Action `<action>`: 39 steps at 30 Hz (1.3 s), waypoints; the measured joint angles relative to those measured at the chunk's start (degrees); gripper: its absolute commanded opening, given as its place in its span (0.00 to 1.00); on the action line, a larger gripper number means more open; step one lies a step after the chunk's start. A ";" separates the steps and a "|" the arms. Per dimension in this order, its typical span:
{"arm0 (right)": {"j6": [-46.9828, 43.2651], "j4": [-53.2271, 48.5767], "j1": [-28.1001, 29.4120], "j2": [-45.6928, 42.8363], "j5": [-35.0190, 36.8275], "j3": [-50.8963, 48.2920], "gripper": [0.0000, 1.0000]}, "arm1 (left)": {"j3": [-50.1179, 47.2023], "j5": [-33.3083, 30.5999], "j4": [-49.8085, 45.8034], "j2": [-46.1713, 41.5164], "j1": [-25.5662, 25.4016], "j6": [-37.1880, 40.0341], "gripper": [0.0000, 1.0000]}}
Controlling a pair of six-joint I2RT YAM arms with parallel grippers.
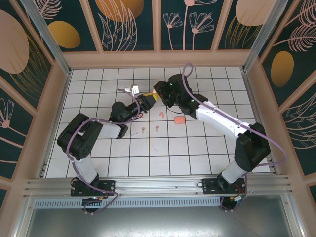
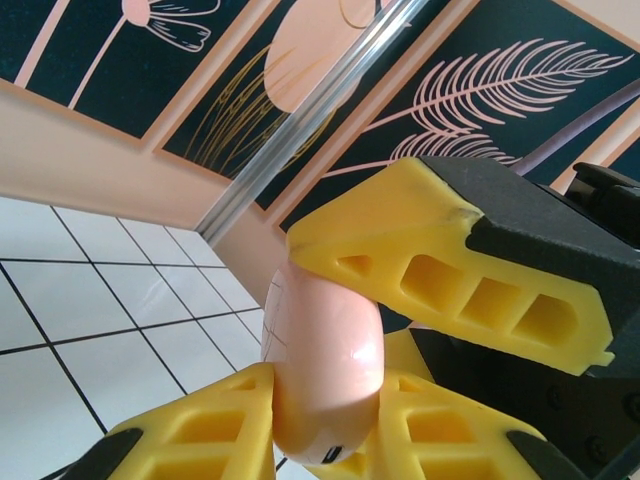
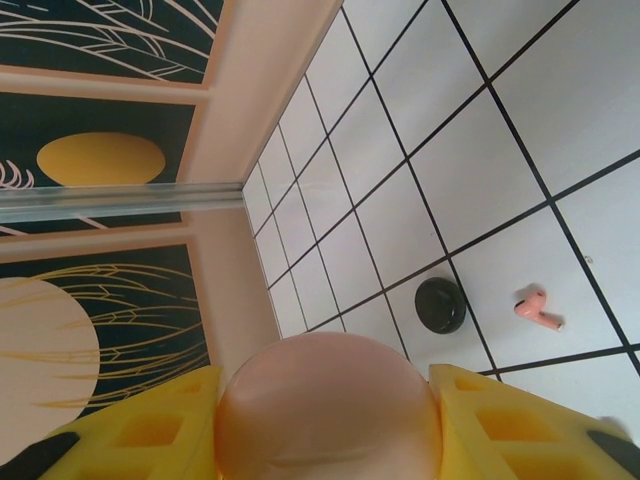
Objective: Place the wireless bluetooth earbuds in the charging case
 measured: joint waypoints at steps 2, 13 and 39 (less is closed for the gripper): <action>0.20 0.22 0.00 0.00 0.13 0.00 0.31 | 0.17 -0.02 0.24 0.17 0.00 -0.02 0.11; 0.61 1.27 0.31 0.00 0.07 0.00 0.30 | 1.29 -0.02 1.46 1.18 0.02 -1.11 0.22; -14.38 0.42 -7.61 -13.46 -0.94 -3.34 0.76 | 1.31 4.85 -4.13 -0.52 0.28 -3.58 0.00</action>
